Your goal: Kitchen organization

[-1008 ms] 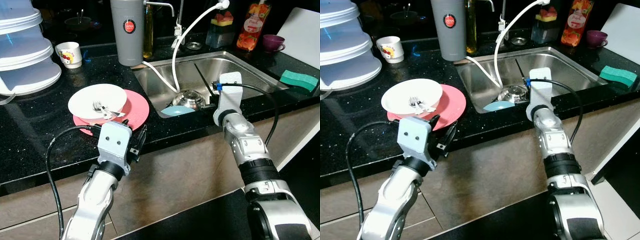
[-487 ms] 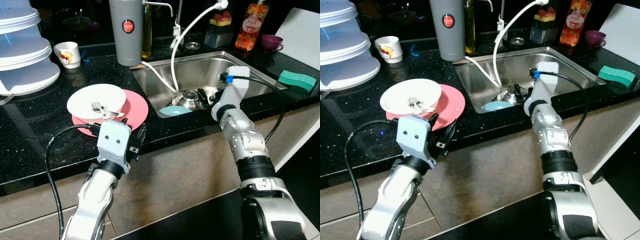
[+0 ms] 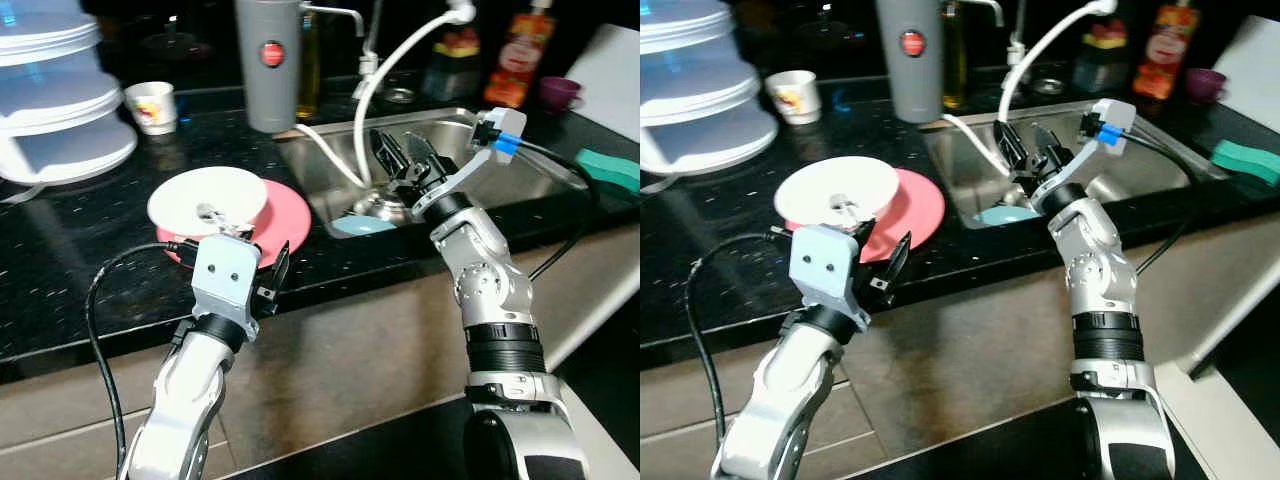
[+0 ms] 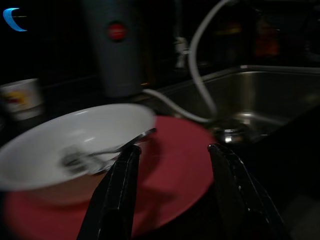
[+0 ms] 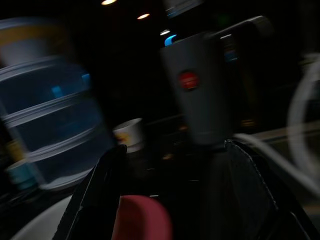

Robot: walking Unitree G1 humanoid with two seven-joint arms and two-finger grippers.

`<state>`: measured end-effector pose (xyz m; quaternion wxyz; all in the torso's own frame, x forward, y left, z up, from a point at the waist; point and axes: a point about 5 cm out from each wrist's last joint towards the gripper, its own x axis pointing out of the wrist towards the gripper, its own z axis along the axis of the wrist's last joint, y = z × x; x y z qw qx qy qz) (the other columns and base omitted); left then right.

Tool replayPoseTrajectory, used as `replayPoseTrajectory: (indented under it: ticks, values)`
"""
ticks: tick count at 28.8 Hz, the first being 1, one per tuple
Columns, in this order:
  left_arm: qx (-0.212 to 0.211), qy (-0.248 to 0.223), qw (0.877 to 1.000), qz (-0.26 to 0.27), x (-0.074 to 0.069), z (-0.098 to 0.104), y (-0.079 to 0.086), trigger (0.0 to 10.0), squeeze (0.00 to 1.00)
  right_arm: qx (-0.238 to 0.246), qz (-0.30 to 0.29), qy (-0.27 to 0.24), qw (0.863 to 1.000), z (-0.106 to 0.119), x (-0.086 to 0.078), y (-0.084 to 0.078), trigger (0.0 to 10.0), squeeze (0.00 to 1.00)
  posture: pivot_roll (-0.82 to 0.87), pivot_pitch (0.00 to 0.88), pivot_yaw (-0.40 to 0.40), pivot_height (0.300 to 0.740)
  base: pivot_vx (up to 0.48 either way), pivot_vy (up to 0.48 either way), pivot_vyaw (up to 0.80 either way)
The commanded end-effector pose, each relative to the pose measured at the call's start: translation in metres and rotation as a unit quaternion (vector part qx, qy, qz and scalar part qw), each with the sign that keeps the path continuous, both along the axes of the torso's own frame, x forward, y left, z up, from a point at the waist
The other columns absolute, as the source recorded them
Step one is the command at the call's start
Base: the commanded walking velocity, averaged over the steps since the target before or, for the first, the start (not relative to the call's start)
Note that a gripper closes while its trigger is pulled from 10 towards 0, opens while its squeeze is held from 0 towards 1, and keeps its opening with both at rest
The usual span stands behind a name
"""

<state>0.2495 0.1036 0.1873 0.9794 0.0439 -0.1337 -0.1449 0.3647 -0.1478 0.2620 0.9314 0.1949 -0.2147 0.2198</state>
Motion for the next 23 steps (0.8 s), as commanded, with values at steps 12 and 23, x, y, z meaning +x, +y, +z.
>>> replayPoseTrajectory:
  ticks: [12, 23]
  values:
    - [0.007, 0.017, 1.000, -0.012, -0.0003, -0.0051, 0.0055, 10.0, 0.00, 0.008, 0.010, -0.006, 1.000, 0.0062, -0.0009, 0.0011, 10.0, 0.00, 0.09, 0.000, -0.011, 0.740, 0.000, 0.000, 0.40]
    - [0.028, 0.039, 0.997, -0.060, -0.0026, -0.0121, 0.0012, 10.0, 0.00, 0.016, 0.018, -0.009, 1.000, 0.0025, -0.0081, 0.0046, 10.0, 0.00, 0.06, 0.000, 0.026, 0.740, 0.000, 0.000, 0.00]
